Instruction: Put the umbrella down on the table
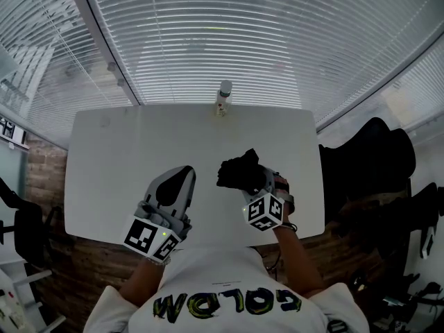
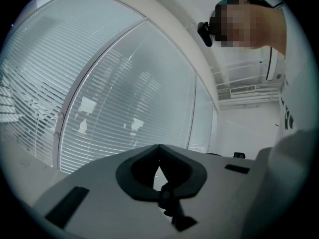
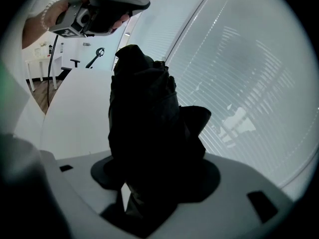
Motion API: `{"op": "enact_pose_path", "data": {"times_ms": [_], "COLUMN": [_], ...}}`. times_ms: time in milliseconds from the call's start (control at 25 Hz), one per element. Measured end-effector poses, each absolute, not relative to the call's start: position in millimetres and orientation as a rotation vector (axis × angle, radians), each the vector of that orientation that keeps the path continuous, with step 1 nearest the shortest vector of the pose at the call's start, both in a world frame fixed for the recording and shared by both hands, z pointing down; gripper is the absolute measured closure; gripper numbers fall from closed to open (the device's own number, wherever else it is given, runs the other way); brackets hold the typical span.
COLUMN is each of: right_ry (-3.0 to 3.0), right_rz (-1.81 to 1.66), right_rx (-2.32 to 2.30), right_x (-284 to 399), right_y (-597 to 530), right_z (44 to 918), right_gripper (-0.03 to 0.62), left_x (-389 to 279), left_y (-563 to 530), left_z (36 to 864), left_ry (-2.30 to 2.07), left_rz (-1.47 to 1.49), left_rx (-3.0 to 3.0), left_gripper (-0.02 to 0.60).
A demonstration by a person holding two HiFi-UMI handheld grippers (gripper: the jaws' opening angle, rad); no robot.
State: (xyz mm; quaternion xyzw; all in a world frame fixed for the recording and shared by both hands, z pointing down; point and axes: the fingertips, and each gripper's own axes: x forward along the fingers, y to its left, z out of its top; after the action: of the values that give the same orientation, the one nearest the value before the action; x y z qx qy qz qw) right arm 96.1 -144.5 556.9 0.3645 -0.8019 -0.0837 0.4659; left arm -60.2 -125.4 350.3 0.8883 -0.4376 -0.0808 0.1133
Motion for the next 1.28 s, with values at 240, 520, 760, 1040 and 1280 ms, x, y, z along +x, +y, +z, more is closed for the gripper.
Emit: {"op": "enact_pose_path", "data": {"times_ms": [240, 520, 760, 1040, 1280], "right_ry": [-1.923, -1.890, -1.860, -1.810, -1.787], "right_rz": [-0.196, -0.171, -0.130, -0.142, -0.141], "right_rx": [0.837, 0.778, 0.734, 0.684, 0.643], "right_x": [97, 98, 103, 108, 109], "right_y": [-146, -146, -145, -145, -148], "right_z": [583, 611, 636, 653, 665], "right_gripper": [0.326, 0.326, 0.326, 0.324, 0.322], "left_x": [-60, -63, -63, -66, -66], "left_y": [-125, -124, -121, -119, -119], "left_z": [351, 352, 354, 356, 356], "left_ry": [-1.279, -1.288, -1.290, -1.295, -1.295], "left_rz": [-0.235, -0.229, -0.224, -0.218, -0.219], "left_rx": [2.607, 2.603, 2.600, 2.596, 2.595], "left_gripper": [0.571, 0.571, 0.571, 0.571, 0.571]}}
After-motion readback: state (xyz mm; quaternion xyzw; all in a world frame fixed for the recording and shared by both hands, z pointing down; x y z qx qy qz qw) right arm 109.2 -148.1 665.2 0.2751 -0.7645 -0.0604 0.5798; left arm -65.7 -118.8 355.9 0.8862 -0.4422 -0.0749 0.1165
